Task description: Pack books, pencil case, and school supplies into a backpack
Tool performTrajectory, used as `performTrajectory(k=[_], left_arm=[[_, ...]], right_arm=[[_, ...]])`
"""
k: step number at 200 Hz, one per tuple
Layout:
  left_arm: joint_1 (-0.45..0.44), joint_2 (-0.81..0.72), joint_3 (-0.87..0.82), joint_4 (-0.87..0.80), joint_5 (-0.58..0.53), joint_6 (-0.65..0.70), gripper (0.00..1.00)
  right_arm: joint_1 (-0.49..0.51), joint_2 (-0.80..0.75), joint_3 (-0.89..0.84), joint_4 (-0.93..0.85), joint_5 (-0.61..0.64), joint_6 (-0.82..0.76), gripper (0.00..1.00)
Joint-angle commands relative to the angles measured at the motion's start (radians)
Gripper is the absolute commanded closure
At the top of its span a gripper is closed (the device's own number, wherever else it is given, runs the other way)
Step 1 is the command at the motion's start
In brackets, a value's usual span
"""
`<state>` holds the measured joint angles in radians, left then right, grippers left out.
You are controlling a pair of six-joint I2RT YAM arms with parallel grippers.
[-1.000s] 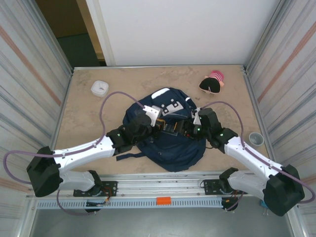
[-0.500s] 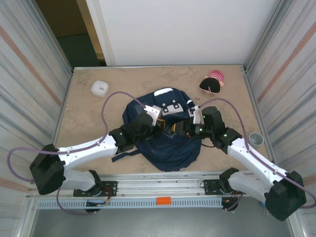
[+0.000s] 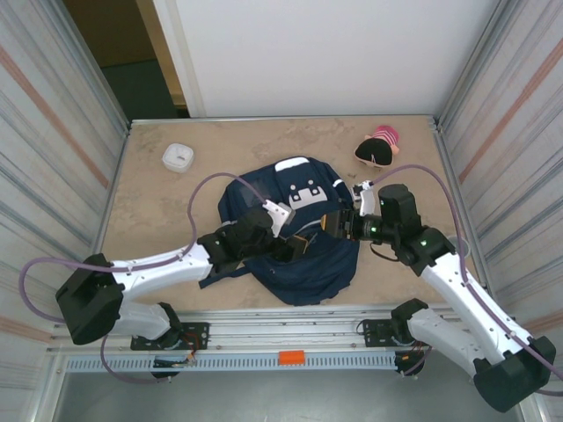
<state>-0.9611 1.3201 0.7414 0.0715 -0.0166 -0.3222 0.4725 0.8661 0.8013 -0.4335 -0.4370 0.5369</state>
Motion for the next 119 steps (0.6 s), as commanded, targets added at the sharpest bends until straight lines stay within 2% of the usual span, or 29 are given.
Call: performTrajectory(k=[1,38,69,88,107,119], left_arm=[[0.008,-0.087,-0.042,-0.017,0.041,-0.032,0.14],[0.038,-0.257,-0.106,-0.075,-0.01,-0.085,0.11],[0.125,-0.371,-0.173,-0.111,0.013,-0.177,0.11],[0.184,-0.423,-0.203,-0.179,0.014,-0.202,0.11],[0.254,-0.458,-0.225,-0.232,0.037,-0.18,0.12],[0.286,-0.476,-0.241,-0.235,0.067,-0.108,0.13]], right_arm=[[0.034,0.025,0.064,-0.088,0.122,-0.183,0.45],[0.266,0.092,0.121,-0.136,0.347,-0.438,0.4],[0.427,0.154,0.111,-0.092,0.459,-0.579,0.4],[0.534,0.196,0.098,-0.08,0.581,-0.675,0.39],[0.632,0.245,0.089,-0.08,0.699,-0.747,0.37],[0.671,0.276,0.087,-0.079,0.752,-0.767,0.36]])
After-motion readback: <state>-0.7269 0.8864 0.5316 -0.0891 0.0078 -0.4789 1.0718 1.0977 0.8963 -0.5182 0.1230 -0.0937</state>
